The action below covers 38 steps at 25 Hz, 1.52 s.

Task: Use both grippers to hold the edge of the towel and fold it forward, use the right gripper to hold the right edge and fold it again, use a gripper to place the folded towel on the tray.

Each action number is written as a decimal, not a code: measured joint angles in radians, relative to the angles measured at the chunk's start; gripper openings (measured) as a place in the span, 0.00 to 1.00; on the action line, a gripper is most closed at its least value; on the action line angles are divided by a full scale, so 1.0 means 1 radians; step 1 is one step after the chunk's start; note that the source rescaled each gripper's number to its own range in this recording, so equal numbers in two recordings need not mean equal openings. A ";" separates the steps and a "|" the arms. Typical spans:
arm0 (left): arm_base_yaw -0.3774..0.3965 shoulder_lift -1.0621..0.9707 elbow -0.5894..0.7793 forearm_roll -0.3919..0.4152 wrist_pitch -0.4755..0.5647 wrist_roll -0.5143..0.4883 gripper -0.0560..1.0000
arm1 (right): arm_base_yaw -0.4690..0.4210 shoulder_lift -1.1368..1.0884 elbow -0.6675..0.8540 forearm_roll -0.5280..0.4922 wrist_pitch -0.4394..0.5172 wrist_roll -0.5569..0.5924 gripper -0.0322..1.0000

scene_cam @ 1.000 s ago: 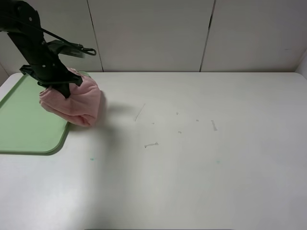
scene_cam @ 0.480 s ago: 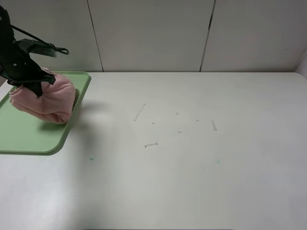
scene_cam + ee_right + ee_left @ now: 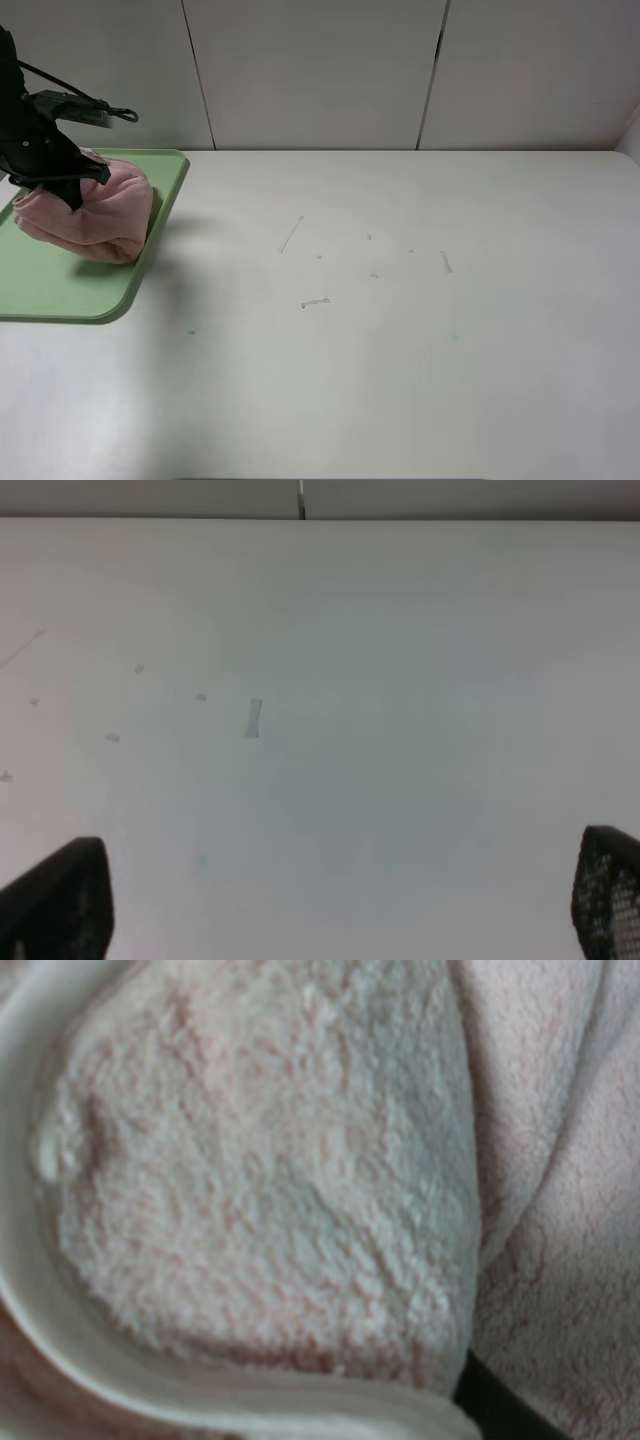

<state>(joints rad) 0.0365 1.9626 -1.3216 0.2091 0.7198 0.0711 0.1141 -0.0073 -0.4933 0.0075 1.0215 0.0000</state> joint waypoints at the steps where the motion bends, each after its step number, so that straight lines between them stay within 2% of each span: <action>1: 0.001 0.000 0.000 0.000 0.000 0.000 0.27 | 0.000 0.000 0.000 0.000 0.000 0.000 1.00; 3: 0.006 0.000 0.000 0.000 0.000 0.000 0.28 | 0.000 0.000 0.000 0.000 0.000 0.000 1.00; 4: 0.009 0.000 0.000 0.002 0.000 0.000 0.34 | 0.000 0.000 0.000 0.000 0.000 0.000 1.00; 5: 0.013 0.000 0.000 0.007 0.001 0.000 0.43 | 0.000 0.000 0.000 0.000 0.000 0.000 1.00; 7: 0.020 0.000 0.000 0.015 0.006 0.000 0.72 | 0.000 0.000 0.000 0.000 0.000 0.000 1.00; 8: 0.024 0.000 0.000 0.018 0.006 0.000 0.82 | 0.000 0.000 0.000 0.000 0.000 0.000 1.00; 9: 0.027 0.000 0.000 0.022 0.008 0.000 0.89 | 0.000 0.000 0.000 0.000 0.000 0.000 1.00; 11: 0.032 0.000 0.000 0.039 0.020 0.000 0.96 | 0.000 0.000 0.000 0.000 0.000 0.000 1.00; 15: 0.037 0.000 0.000 0.087 0.069 0.000 0.99 | 0.000 0.000 0.000 0.000 0.000 0.000 1.00; 24: 0.054 -0.012 0.000 0.095 0.112 0.000 1.00 | 0.000 0.000 0.000 0.000 0.000 0.000 1.00; 30: 0.054 -0.115 0.001 0.096 0.125 0.000 1.00 | 0.000 0.000 0.000 0.000 0.000 0.000 1.00; 38: 0.054 -0.343 0.040 0.025 0.191 -0.001 1.00 | 0.000 0.000 0.000 0.000 0.000 0.000 1.00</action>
<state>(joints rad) 0.0901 1.6191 -1.2818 0.2338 0.9112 0.0701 0.1141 -0.0073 -0.4933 0.0075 1.0215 0.0000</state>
